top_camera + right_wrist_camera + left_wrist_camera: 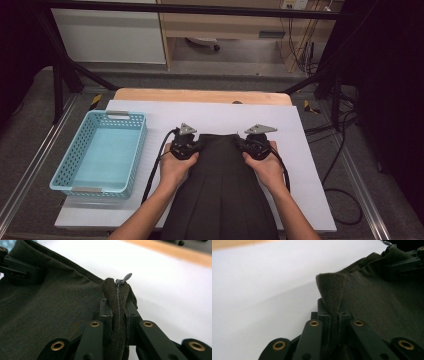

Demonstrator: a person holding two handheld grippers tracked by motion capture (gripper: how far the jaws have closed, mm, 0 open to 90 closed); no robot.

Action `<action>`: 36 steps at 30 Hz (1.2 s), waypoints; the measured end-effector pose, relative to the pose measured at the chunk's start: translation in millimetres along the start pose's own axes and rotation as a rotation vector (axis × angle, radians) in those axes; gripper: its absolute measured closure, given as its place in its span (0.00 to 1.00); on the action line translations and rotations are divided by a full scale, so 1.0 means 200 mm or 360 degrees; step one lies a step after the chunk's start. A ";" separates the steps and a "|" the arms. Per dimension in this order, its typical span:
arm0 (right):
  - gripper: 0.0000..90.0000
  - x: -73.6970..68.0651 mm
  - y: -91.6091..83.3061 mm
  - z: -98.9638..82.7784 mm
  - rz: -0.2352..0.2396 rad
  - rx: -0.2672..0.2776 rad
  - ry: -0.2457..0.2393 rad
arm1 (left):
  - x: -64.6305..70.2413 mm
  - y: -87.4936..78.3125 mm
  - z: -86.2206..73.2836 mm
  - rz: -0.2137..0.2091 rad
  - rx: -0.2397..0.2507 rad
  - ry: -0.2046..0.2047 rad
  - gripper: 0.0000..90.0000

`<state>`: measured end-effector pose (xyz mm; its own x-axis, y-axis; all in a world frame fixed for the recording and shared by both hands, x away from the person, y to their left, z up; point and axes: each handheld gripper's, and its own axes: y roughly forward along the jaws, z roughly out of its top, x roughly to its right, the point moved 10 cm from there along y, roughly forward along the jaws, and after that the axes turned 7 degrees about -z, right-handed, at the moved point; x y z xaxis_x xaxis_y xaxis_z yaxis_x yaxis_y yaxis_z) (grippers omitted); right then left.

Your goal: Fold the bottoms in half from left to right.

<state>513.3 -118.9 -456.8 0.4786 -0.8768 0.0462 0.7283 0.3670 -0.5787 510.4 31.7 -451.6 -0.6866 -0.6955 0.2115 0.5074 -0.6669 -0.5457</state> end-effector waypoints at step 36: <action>0.89 0.13 -0.07 0.51 -0.0109 0.0237 0.0054 | -0.11 -0.09 0.49 0.0079 0.0146 0.0033 0.94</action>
<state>565.5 -115.0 -364.7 0.4103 -0.9105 0.0522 0.8246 0.3459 -0.4477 567.2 32.8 -367.2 -0.6695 -0.7234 0.1689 0.5861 -0.6540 -0.4782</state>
